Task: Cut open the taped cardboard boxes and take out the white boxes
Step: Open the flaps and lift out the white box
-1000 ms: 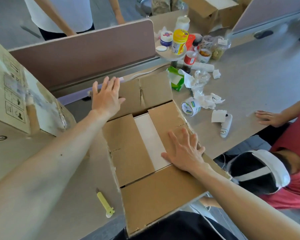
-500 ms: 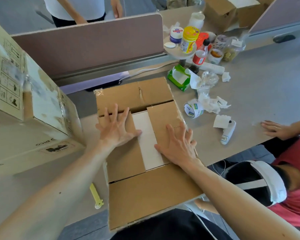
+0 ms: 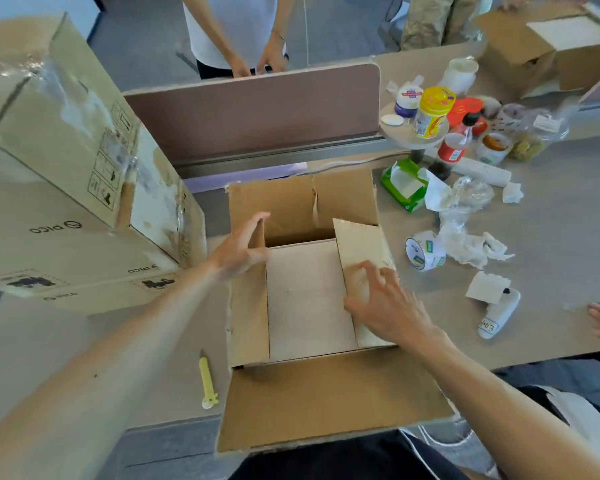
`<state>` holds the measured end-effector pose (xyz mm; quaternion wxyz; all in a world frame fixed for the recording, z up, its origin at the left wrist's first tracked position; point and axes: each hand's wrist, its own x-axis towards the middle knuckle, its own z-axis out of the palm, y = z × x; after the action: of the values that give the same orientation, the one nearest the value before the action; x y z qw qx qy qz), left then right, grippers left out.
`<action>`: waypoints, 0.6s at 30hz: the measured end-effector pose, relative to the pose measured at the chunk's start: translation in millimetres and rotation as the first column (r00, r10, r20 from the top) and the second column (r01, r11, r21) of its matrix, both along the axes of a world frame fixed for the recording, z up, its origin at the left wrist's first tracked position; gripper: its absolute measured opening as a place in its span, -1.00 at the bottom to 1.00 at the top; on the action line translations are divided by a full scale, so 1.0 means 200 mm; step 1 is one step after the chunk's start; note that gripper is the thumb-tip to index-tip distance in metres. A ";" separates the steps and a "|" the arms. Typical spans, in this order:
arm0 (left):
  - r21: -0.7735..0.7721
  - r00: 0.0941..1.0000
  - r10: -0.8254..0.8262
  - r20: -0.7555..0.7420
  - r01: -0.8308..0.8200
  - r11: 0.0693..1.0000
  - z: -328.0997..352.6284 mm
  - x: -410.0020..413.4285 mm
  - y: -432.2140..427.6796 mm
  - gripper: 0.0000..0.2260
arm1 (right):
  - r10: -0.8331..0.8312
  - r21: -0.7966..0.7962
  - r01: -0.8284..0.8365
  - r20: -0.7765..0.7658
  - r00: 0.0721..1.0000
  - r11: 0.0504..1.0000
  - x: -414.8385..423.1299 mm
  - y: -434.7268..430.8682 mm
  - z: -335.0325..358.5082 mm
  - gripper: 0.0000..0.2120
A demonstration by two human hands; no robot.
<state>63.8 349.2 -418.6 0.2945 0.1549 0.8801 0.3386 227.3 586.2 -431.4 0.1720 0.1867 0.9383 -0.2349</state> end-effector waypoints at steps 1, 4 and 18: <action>0.010 1.000 0.007 0.012 -0.007 1.000 0.03 0.00 -0.02 -0.15 | 0.011 -0.020 -0.012 -0.001 1.000 1.000 0.00 0.03 0.04 -0.42; 0.053 0.997 0.063 0.048 -0.066 0.996 0.10 0.02 -0.08 -0.15 | 0.058 -0.035 -0.059 -0.029 0.998 0.998 0.01 0.11 0.14 -0.50; -0.653 0.837 -0.246 -0.488 -0.163 0.739 0.05 0.08 -0.37 -0.30 | -0.108 0.042 0.108 -0.008 0.994 0.993 0.07 0.61 0.10 -0.52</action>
<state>79.6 274.8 -407.8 0.0753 0.1482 0.9838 -0.0673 241.4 709.2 -410.8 0.1523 0.2403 0.9320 -0.2244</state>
